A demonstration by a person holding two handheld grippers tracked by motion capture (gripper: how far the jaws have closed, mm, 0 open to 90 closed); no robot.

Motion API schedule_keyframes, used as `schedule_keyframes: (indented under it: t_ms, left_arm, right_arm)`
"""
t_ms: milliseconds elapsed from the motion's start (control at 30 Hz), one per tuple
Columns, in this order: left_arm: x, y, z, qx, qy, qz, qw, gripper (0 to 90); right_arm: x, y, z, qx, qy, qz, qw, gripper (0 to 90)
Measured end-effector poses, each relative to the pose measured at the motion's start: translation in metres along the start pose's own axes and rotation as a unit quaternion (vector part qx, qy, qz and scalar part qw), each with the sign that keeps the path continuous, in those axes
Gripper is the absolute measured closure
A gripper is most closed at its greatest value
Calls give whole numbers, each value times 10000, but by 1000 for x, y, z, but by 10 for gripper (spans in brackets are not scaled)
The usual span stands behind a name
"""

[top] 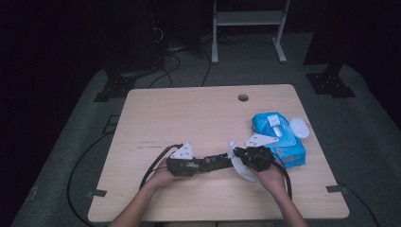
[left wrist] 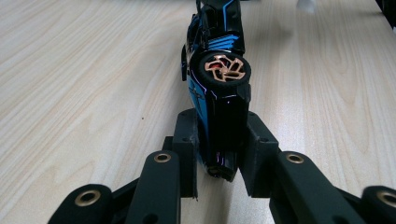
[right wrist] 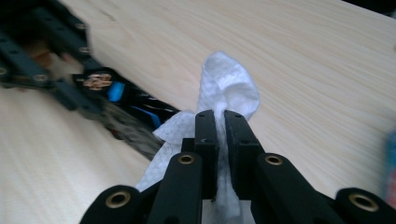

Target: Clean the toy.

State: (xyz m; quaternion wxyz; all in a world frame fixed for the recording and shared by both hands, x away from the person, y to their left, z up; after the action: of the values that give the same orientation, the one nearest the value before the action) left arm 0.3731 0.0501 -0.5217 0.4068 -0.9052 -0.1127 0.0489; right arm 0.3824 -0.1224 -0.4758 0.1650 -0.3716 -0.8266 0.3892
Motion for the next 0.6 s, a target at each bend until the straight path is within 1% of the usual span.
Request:
schedule_keyframes:
  t_ms: [33,100,133,200,300,333,400,500,600]
  left_arm:
    - [0,0,0,0,-8,2,10000,708]
    - [1,-1,0,5,-1,-17,10000,708]
    - [1,-1,0,5,-1,-16,10000,708]
    - [1,0,0,7,-2,-14,10000,708]
    - [1,-1,0,9,-7,-15,10000,708]
    - [1,-1,0,0,-5,-18,10000,708]
    - [1,-1,1,8,-3,-35,10000,708]
    - [1,-1,0,7,8,-23,10000,708]
    - [1,-1,1,22,24,-29,10000,708]
  right_arm:
    - [-5,-2,1,-5,71,38,10000,839]
    - [-11,-6,1,-83,228,-40,9997,839]
    - [-11,-6,1,-97,203,-29,9997,839]
    - [-6,-5,-1,-111,175,-109,9997,839]
    - [8,1,-5,-93,-13,-266,9996,839]
    - [10,3,-5,-55,-48,-264,9996,839]
    - [8,4,-4,-53,-52,-255,9996,838]
    - [0,1,1,-6,59,-181,9998,838]
    - [1,0,1,-20,53,-225,9997,837]
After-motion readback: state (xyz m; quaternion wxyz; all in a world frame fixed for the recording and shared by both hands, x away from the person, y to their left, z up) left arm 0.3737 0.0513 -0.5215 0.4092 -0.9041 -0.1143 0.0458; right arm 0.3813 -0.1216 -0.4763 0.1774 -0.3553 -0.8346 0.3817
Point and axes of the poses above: each handheld gripper's, and its own axes: y roughly forward along the jaws, z roughly out of its underside, x roughly to its left, the point moved 9 cm from there along y, roughly forward along the jaws, and after that the axes turned 14 degrees about x, right-handed, at the moved point
